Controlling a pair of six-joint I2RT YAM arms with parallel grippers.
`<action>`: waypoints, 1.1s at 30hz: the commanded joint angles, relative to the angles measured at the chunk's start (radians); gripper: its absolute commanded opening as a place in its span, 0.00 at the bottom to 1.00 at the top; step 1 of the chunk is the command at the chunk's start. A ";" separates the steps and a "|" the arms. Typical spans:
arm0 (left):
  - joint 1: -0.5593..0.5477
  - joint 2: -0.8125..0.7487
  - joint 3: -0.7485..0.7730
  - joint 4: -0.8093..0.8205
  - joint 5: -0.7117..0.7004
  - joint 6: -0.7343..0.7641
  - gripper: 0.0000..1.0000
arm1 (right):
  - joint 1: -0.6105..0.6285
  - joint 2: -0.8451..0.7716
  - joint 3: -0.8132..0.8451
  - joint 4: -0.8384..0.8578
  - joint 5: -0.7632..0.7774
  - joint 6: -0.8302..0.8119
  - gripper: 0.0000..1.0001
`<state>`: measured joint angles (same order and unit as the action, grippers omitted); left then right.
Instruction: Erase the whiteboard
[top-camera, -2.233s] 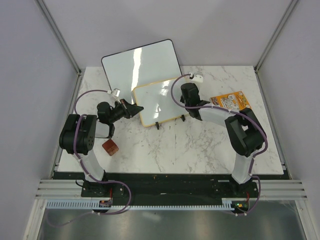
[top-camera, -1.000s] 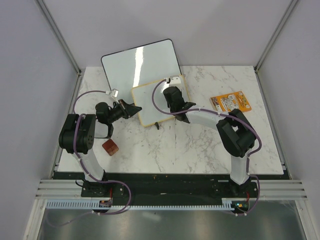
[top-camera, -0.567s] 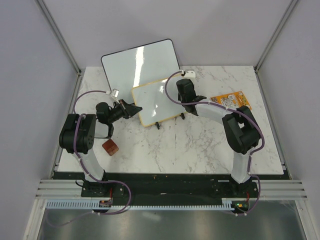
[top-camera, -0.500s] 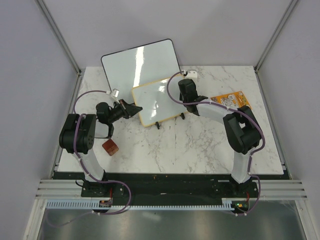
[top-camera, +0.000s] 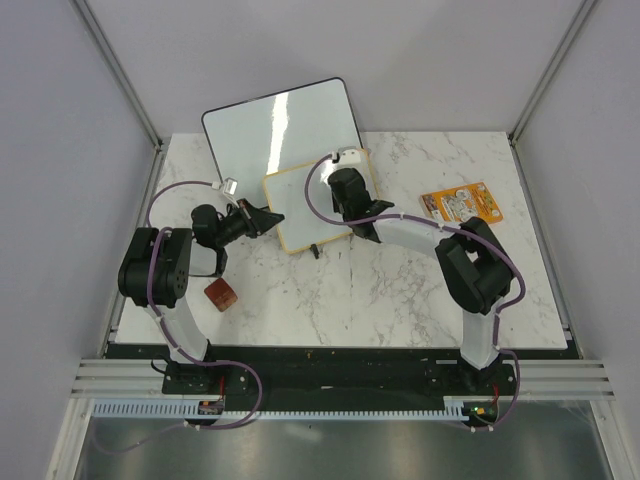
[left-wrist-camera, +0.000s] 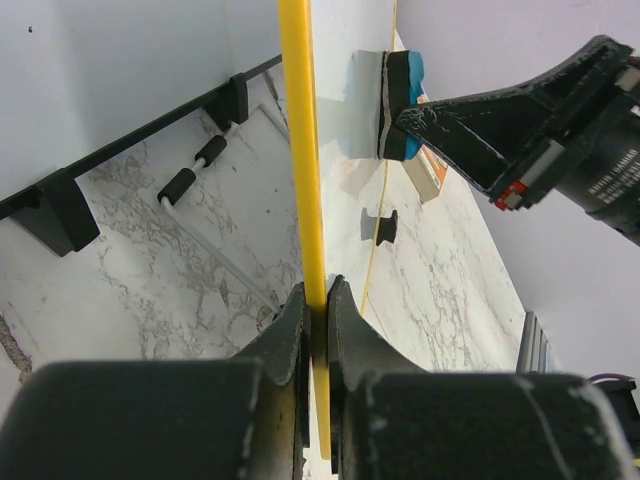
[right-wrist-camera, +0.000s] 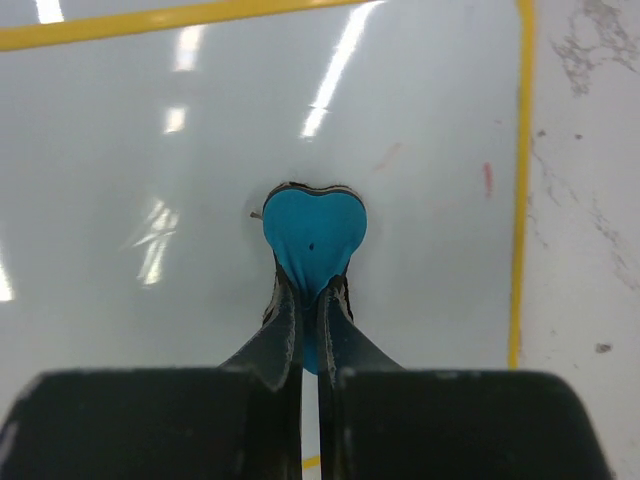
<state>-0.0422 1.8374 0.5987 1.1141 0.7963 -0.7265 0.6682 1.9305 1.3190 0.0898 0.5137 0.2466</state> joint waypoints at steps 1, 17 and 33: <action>0.001 0.013 -0.010 -0.010 -0.022 0.082 0.02 | 0.074 0.044 0.085 -0.002 -0.142 -0.020 0.00; 0.001 0.011 -0.013 -0.008 -0.022 0.082 0.02 | -0.128 0.047 0.082 -0.074 -0.135 0.109 0.00; 0.001 0.011 -0.011 -0.013 -0.022 0.084 0.02 | -0.173 0.027 -0.124 -0.071 -0.195 0.178 0.00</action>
<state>-0.0418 1.8385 0.5980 1.1164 0.7975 -0.7273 0.4934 1.9263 1.2884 0.1562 0.3656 0.3981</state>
